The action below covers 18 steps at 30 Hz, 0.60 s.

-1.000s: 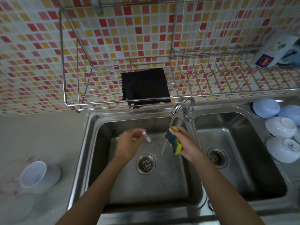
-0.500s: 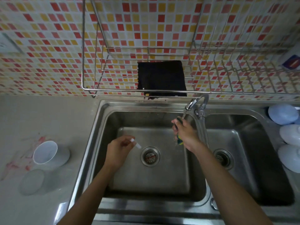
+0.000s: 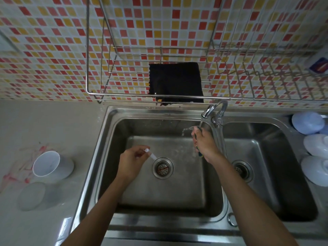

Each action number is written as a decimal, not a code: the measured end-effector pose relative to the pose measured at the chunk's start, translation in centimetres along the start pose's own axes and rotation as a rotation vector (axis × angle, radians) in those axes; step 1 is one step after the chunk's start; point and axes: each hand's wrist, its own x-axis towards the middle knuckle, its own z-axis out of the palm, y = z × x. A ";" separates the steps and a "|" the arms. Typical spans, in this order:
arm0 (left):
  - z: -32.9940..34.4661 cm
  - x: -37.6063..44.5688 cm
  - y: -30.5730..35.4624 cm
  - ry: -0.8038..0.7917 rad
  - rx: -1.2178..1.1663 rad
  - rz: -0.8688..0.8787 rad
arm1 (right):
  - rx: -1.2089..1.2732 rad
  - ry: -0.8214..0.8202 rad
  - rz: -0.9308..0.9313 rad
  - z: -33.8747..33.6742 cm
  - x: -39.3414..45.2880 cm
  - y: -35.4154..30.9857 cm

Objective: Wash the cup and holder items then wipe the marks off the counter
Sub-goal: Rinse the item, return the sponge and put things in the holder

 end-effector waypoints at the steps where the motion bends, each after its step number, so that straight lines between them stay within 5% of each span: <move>1: 0.1 0.1 0.0 -0.001 -0.004 -0.003 | -0.009 0.007 0.003 0.0 0.1 0.3; 6: 0.3 0.2 0.2 -0.001 -0.008 0.004 | -0.023 0.217 -0.011 -1.2 1.1 0.3; 18: -0.3 0.1 -0.5 0.021 -0.015 0.000 | 0.149 0.283 0.092 -6.5 3.1 -1.0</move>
